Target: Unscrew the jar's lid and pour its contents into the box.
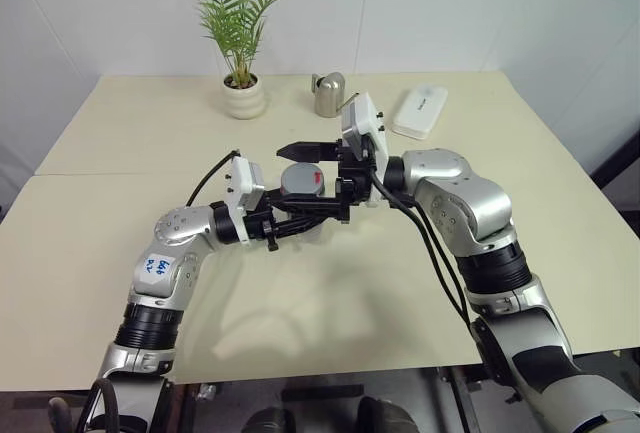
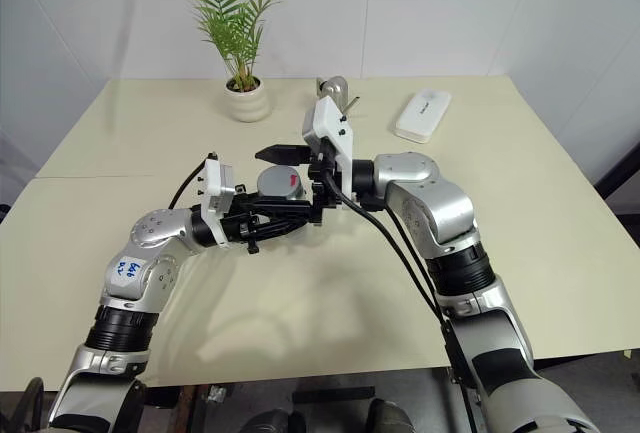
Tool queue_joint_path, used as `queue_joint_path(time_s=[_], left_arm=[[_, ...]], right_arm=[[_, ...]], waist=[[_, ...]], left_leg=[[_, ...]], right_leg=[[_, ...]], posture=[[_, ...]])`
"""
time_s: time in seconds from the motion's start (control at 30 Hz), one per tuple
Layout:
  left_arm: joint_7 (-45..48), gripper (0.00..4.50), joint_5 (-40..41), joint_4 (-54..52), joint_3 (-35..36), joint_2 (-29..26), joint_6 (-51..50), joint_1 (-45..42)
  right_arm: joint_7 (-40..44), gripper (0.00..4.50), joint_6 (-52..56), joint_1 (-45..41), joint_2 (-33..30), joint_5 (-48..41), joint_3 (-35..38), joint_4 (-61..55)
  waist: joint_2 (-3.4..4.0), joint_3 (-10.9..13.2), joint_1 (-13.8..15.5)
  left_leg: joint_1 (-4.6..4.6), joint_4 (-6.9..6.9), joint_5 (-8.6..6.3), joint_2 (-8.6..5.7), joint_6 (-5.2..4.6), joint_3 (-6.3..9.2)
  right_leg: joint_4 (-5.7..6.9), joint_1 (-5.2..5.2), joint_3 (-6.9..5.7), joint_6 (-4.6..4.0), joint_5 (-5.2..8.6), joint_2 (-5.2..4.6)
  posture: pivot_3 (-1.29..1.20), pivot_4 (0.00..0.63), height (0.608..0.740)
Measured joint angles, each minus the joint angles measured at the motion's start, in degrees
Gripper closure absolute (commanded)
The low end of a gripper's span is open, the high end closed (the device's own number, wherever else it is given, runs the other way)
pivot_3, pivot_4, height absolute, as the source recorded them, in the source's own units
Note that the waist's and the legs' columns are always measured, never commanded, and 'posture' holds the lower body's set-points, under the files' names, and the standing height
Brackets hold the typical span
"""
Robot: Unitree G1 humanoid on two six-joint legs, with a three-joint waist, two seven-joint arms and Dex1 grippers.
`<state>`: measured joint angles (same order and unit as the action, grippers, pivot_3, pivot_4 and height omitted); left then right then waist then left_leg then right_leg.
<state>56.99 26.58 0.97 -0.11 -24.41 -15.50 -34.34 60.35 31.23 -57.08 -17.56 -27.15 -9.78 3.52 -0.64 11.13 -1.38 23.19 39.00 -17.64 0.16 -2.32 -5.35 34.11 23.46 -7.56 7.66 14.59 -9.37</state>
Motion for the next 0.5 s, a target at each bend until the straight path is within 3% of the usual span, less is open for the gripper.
queue_joint_path(time_s=[0.5], left_arm=[[-1.9, 2.53, -0.1, 0.5, 0.0, 0.3, -0.4, 0.0]], right_arm=[[5.3, 0.01, -5.2, -1.1, -3.7, 0.2, 1.5, 6.8]], waist=[[0.00, 0.0, -0.2]], left_leg=[[0.00, 0.00, 0.00, 0.01, 0.00, -0.01]], right_leg=[[0.00, 0.00, 0.00, 0.00, 0.00, 0.01]], posture=[[0.00, 0.150, 0.740]])
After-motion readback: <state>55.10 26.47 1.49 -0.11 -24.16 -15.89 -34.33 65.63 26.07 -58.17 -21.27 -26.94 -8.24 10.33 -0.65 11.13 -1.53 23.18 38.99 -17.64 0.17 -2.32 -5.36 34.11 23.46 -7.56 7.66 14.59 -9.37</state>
